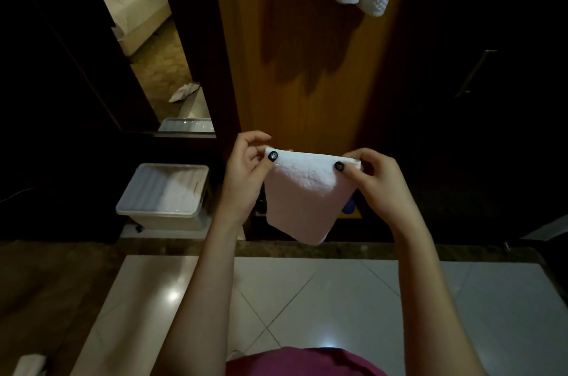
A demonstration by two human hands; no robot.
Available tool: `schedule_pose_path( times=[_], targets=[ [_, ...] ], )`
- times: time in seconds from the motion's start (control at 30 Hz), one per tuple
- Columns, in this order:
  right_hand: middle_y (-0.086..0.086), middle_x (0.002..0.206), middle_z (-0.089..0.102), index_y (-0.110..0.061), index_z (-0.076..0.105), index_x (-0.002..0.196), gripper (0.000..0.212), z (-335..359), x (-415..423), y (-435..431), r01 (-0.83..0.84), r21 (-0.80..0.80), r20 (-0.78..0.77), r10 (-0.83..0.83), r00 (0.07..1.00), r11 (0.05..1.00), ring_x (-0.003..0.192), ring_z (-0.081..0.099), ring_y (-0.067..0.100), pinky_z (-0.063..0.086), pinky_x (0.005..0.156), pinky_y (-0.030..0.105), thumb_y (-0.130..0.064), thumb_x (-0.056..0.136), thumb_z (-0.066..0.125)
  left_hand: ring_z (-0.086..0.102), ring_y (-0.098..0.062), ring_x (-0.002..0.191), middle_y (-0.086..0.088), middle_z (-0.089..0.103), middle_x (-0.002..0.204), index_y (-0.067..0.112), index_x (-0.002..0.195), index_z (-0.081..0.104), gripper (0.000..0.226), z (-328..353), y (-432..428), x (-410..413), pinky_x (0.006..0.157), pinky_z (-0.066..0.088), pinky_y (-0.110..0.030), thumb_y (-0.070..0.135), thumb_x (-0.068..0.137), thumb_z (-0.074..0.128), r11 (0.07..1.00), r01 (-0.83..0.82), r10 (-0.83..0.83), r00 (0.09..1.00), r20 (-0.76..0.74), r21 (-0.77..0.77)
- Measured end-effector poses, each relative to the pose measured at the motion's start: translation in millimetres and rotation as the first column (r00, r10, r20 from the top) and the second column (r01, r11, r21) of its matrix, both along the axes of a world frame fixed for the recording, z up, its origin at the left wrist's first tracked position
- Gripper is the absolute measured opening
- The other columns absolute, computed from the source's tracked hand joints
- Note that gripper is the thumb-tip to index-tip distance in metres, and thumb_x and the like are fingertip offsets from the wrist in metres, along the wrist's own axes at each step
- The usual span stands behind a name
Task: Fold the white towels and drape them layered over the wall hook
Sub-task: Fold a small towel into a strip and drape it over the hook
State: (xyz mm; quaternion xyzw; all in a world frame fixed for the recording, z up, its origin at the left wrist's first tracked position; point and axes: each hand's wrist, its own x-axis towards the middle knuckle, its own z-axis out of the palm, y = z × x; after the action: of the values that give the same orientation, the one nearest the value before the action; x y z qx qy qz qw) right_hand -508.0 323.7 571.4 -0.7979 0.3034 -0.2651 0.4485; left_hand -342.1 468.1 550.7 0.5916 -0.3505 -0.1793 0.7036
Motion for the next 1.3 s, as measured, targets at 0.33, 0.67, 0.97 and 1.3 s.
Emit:
schedule_pose_path(
  times=[0.33, 0.67, 0.97, 1.3],
  targets=[
    [-0.008, 0.078, 0.067, -0.049, 0.053, 0.129, 0.039, -5, 7, 19, 0.023, 0.0, 0.07, -0.023, 0.997, 1.0, 0.069, 0.064, 0.006, 0.054, 0.063, 0.024, -0.029, 0.096, 0.059, 0.057, -0.008, 0.077, 0.004, 0.061, 0.087, 0.025, 0.109, 0.054, 0.028, 5, -8, -14, 0.068, 0.048, -0.021, 0.006, 0.088, 0.056, 0.959, 0.235, -0.263, 0.946, -0.189, -0.159],
    [-0.016, 0.107, 0.069, -0.037, 0.061, 0.096, 0.016, -1, 8, 33, -0.243, 0.095, 0.07, 0.237, 0.969, 0.966, 0.099, 0.067, 0.004, 0.059, 0.081, 0.034, -0.024, 0.089, 0.069, 0.059, -0.015, 0.089, 0.002, 0.062, 0.096, 0.043, 0.116, 0.059, 0.037, 6, 1, -14, 0.078, 0.048, -0.032, 0.016, 0.092, 0.058, 0.962, 0.26, -0.269, 0.955, -0.129, -0.083],
    [0.001, 0.079, 0.064, -0.027, 0.061, 0.082, 0.014, 0, 13, 46, -0.26, 0.058, -0.001, 0.261, 0.965, 0.964, 0.066, 0.057, 0.015, 0.046, 0.061, 0.035, -0.034, 0.087, 0.071, 0.06, -0.009, 0.114, 0.005, 0.069, 0.101, 0.036, 0.118, 0.058, 0.04, 11, 6, -14, 0.092, 0.048, -0.027, 0.007, 0.09, 0.063, 0.977, 0.212, -0.212, 0.977, 0.026, 0.018],
    [-0.012, 0.071, 0.058, -0.021, 0.057, 0.072, 0.022, 16, 6, 49, -0.424, 0.212, 0.205, 0.384, 0.9, 0.881, 0.07, 0.055, -0.002, 0.043, 0.064, 0.013, -0.014, 0.091, 0.067, 0.068, -0.011, 0.086, -0.001, 0.072, 0.087, 0.037, 0.119, 0.06, 0.043, 5, 4, -15, 0.078, 0.052, -0.021, 0.008, 0.088, 0.061, 0.916, 0.363, -0.399, 0.869, -0.291, -0.171]
  ],
)
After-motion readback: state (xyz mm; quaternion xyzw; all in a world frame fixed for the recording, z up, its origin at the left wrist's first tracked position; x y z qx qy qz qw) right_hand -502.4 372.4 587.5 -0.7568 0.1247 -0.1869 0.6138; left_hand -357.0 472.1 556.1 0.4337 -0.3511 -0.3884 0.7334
